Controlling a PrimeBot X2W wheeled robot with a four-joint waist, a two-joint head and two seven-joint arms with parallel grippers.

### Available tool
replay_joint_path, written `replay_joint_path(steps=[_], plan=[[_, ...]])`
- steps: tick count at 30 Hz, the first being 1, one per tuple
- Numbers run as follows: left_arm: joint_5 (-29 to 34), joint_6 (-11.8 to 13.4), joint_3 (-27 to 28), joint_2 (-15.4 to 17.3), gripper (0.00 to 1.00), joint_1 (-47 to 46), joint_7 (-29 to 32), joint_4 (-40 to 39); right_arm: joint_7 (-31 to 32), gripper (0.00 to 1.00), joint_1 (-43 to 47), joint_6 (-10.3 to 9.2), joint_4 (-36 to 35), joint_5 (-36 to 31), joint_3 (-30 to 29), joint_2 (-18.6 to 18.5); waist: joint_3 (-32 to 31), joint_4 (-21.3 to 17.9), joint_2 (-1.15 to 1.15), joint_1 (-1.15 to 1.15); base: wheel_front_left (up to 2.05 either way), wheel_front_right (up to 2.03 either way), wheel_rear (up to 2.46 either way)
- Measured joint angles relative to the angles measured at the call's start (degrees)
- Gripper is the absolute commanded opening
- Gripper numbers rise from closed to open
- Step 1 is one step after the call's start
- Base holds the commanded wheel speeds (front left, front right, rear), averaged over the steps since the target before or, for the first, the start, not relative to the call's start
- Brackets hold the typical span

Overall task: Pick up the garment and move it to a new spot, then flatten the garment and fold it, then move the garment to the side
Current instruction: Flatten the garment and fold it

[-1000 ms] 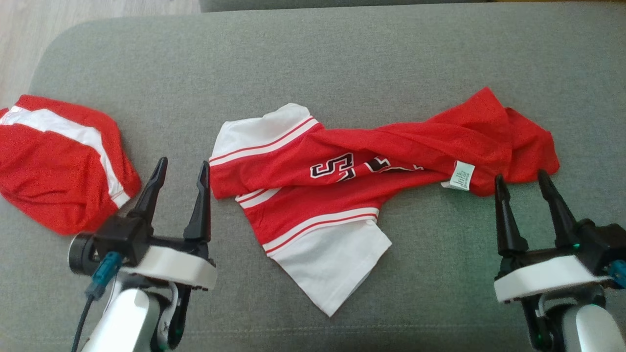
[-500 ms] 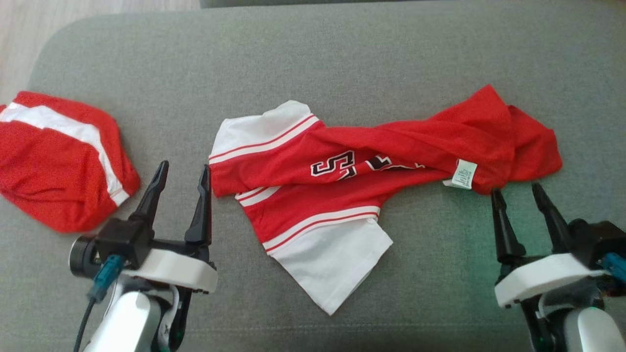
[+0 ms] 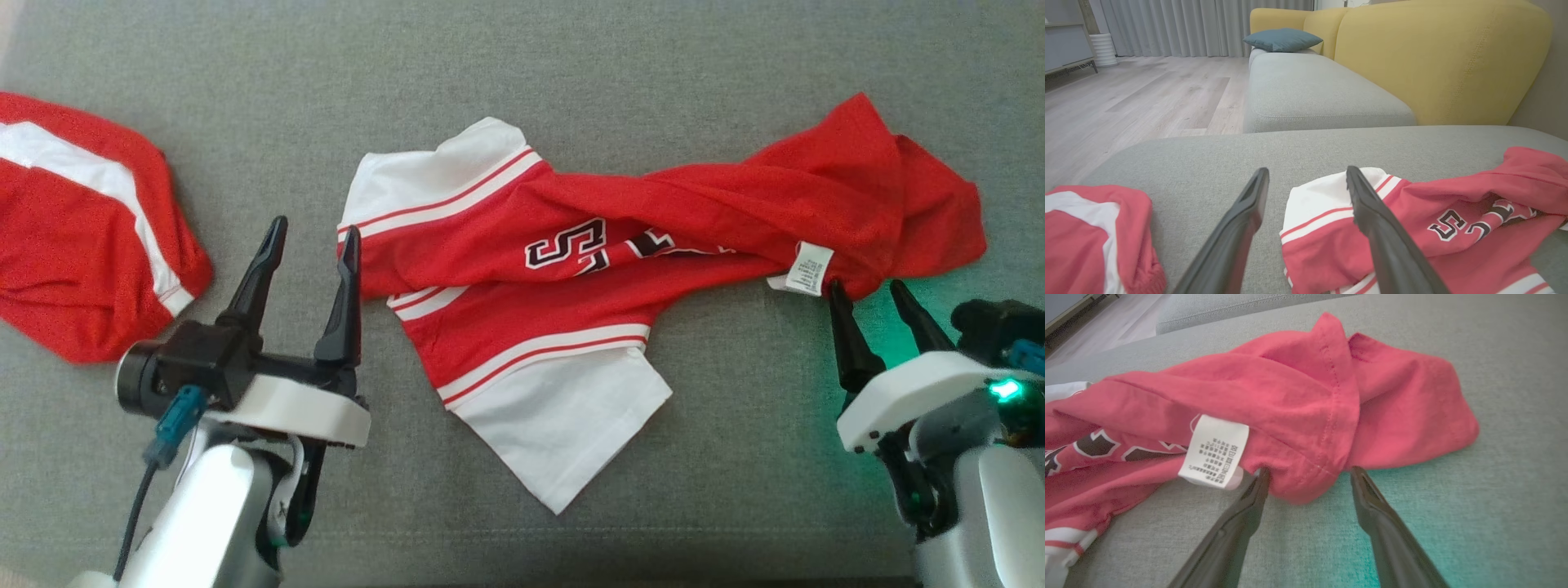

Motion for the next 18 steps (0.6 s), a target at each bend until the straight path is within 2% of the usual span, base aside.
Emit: replay_joint_path(steps=[6, 7, 8, 9, 10, 18], plan=[[0.03, -0.25, 0.07, -0.11, 1.0, -0.57, 0.0, 0.67, 0.69, 1.0, -2.11, 0.0, 3.86, 1.55, 0.18, -0.19, 1.39, 0.2, 0.0, 0.0, 0.0, 0.0, 0.0], [0.1, -0.26, 0.07, -0.12, 1.0, -0.85, 0.0, 0.7, 0.45, 0.89, -2.52, 0.0, 3.97, 1.71, 0.4, -0.31, 1.49, 0.21, 0.0, 0.0, 0.0, 0.0, 0.0], [0.26, -0.34, 0.09, -0.13, 1.0, -1.05, -0.01, 0.7, 0.13, 0.51, -2.96, 0.0, 3.96, 2.14, 0.7, -0.46, 1.56, 0.22, 0.0, 0.0, 0.0, 0.0, 0.0], [0.45, -0.34, 0.14, -0.15, 1.0, -1.12, -0.01, 0.71, -0.34, 0.07, -3.43, 0.0, 3.96, 2.69, 1.01, -0.57, 1.58, 0.19, 0.0, 0.0, 0.0, 0.0, 0.0], [0.45, -0.4, 0.2, -0.15, 1.0, -1.12, -0.01, 0.74, -0.73, 0.0, -3.8, 0.0, 3.96, 2.94, 1.31, -0.76, 1.61, 0.15, 0.0, 0.0, 0.0, 0.0, 0.0], [0.51, -0.67, 0.29, -0.26, 1.0, -1.11, -0.01, 1.25, -3.52, 0.0, -3.69, 0.0, 2.8, 3.82, 1.63, -1.82, 0.88, -0.01, 0.0, 0.0, 0.0, 0.0, 0.0]])
